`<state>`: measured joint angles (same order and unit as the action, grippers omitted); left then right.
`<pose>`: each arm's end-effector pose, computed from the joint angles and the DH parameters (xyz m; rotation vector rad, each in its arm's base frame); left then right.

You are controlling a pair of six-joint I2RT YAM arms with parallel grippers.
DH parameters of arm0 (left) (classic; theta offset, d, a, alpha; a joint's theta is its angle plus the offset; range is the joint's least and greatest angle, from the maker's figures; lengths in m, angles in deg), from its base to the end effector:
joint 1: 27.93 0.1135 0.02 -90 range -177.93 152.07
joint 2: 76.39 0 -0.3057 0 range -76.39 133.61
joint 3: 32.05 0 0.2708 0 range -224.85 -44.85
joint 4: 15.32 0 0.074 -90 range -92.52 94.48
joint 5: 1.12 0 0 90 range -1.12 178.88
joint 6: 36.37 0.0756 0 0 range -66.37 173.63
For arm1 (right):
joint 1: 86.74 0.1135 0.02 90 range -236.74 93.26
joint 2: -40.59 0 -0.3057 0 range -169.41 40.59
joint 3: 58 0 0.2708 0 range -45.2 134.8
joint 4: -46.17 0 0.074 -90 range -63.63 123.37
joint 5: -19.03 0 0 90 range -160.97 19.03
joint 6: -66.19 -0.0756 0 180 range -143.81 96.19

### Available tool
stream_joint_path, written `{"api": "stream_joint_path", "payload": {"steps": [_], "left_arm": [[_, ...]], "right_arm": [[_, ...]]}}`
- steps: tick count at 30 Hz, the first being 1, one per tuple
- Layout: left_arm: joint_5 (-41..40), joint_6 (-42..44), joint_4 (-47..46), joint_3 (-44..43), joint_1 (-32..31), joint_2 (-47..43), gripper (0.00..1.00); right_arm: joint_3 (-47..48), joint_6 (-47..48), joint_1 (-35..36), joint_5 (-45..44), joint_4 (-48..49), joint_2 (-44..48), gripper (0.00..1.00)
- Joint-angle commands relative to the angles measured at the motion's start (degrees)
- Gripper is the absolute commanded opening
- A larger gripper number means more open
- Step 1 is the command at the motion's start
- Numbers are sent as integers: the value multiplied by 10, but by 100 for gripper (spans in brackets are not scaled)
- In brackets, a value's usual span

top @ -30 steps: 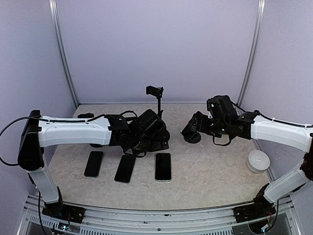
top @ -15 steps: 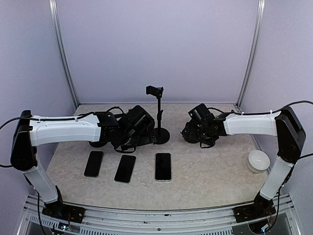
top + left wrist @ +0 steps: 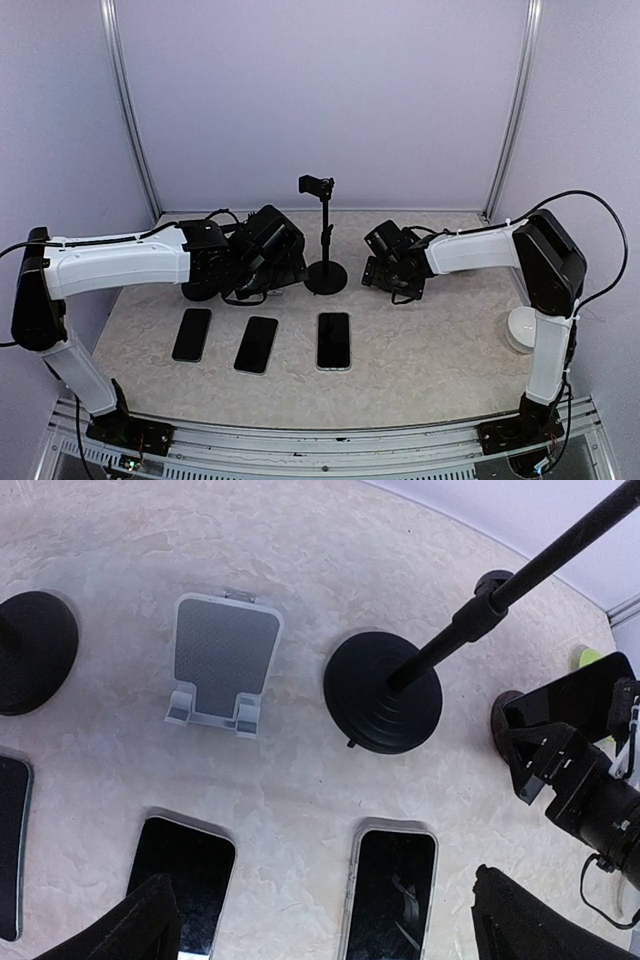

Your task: Remove the phone from the phone stand

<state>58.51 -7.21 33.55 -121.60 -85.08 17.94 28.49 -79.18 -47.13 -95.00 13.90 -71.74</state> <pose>0.2466 -0.3115 0.2836 -0.2855 2.3464 -0.3333 0.3705 0.2667 0.1568 0.4856 2.4171 0.1644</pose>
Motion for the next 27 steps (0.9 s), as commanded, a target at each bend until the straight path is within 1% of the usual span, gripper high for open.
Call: {"api": "stream_joint_path", "payload": {"steps": [1,6,14,18,21,25,27], "left_arm": [[-9,-3,15,2,6,-11,99],[-9,1,15,-7,11,-8,99],[-8,10,5,-6,18,-6,99],[-3,15,-2,-4,19,-2,99],[-1,16,-4,-4,21,1,99],[-1,20,-7,-7,23,1,99],[-1,21,-6,-7,24,-1,99]], "right_arm": [[23,-11,-6,-34,-18,-34,100],[18,-16,-17,-38,-34,-40,100],[-45,5,-33,-35,-12,18,100],[-61,44,-34,-27,9,34,99],[-61,107,-32,-6,44,28,93],[-50,149,-28,13,57,15,91],[-53,151,-27,11,54,17,91]]}}
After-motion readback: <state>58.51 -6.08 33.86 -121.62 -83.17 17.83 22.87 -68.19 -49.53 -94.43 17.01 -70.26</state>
